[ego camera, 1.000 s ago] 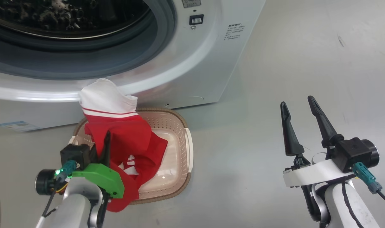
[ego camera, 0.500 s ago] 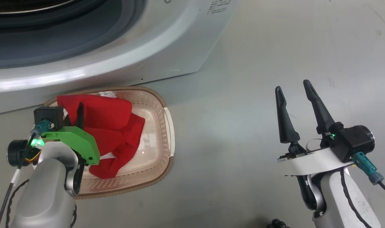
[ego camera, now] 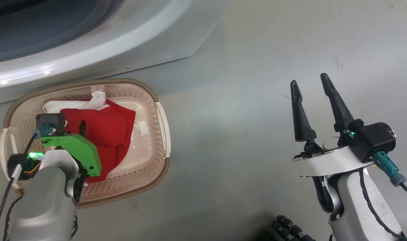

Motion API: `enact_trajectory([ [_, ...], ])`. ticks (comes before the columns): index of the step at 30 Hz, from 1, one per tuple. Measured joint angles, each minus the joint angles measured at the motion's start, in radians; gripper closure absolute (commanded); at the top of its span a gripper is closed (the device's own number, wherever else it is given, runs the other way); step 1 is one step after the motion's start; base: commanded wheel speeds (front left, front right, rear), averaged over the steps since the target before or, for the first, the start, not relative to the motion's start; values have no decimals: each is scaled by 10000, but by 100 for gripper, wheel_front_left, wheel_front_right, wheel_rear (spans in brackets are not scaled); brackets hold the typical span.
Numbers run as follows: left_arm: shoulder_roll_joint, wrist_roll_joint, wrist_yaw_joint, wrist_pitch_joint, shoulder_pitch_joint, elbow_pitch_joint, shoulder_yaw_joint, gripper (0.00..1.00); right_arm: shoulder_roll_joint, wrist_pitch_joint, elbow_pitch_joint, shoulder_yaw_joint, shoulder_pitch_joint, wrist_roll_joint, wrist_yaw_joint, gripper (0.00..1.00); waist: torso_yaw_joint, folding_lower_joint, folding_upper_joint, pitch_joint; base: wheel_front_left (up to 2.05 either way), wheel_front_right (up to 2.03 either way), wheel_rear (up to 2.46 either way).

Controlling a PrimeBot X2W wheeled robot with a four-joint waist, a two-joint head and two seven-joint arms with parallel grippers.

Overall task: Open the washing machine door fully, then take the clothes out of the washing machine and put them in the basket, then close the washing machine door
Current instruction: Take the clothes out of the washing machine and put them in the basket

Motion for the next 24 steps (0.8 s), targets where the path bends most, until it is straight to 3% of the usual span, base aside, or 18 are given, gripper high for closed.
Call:
enact_trajectory([
  [1, -2, 0, 0, -4, -99, 107, 15, 60, 2, 0, 21, 0, -19, 0, -2, 0, -16, 0, 0, 24, 0, 0, 0],
  [2, -15, -8, 0, 56, -263, 393, 48, 0, 6, -2, 65, 0, -74, 0, -2, 0, -28, 0, 0, 44, 0, 0, 0],
  [10, -12, 113, 445, -508, -337, 1187, 203, 0, 17, -17, 366, -86, -178, -2, -10, 0, 46, 0, 0, -174, 0, 0, 0],
  [24, -117, 441, 385, -2775, -314, 807, 21, 0, -46, -88, 848, -447, -174, -52, -102, 0, 544, 0, 0, -1211, 0, 0, 0],
])
